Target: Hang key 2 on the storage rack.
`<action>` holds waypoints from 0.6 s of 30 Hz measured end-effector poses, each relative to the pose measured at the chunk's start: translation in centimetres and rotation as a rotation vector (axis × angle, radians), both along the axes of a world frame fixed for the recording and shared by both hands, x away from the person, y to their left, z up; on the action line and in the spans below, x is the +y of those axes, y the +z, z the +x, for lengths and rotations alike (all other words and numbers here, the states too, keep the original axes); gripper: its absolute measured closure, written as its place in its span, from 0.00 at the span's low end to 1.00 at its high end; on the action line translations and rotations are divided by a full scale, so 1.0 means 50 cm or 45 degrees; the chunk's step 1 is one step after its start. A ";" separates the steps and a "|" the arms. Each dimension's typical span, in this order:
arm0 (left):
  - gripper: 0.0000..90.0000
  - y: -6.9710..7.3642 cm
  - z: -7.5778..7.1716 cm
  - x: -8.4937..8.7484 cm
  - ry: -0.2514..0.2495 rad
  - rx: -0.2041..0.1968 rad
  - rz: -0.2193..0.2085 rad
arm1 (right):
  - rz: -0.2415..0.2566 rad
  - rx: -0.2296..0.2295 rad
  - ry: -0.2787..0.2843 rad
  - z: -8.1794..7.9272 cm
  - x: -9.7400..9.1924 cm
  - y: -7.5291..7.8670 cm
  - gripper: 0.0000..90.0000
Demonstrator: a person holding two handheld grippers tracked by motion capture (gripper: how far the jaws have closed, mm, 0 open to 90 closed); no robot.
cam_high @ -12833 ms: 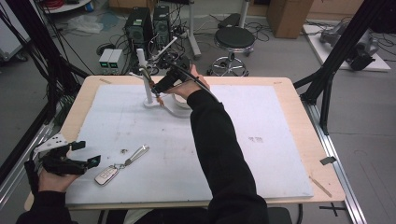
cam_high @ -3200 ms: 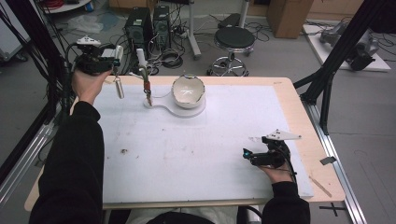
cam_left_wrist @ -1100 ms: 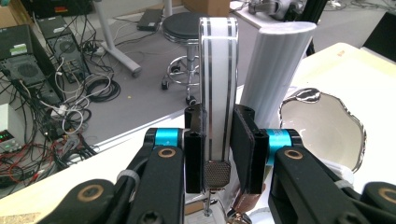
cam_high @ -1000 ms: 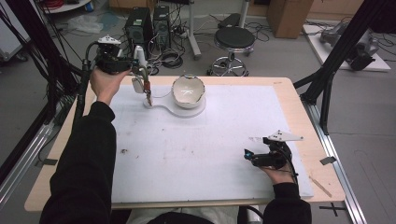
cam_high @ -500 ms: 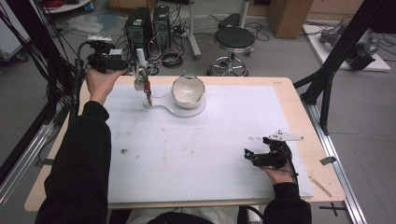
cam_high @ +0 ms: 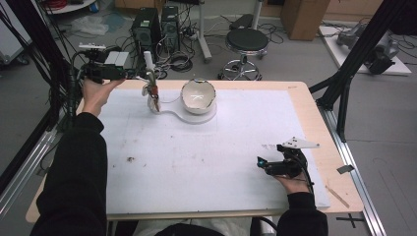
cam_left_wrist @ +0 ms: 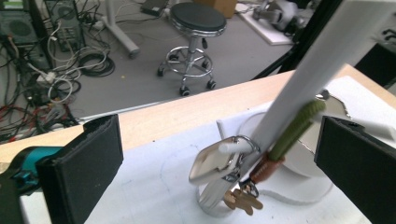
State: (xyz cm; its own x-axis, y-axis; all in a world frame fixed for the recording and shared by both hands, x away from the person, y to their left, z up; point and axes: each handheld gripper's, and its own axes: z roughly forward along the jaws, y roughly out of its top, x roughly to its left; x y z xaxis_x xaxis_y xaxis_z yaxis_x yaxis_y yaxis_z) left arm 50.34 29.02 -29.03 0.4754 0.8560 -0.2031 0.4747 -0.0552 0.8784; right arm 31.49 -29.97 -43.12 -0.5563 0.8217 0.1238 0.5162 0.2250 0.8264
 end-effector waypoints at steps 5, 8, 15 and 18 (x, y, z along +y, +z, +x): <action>0.02 -0.016 -0.019 0.016 -0.023 0.015 0.005 | 0.003 0.001 0.000 0.000 0.001 0.001 0.01; 0.02 -0.023 -0.029 0.018 -0.034 0.012 0.019 | 0.003 0.001 0.004 0.000 0.003 0.002 0.01; 0.02 -0.023 -0.050 0.005 -0.076 -0.015 0.045 | 0.003 -0.003 0.005 0.000 0.004 0.003 0.01; 0.02 -0.024 -0.060 -0.002 -0.088 -0.028 0.065 | 0.002 0.002 0.003 0.000 0.004 0.003 0.01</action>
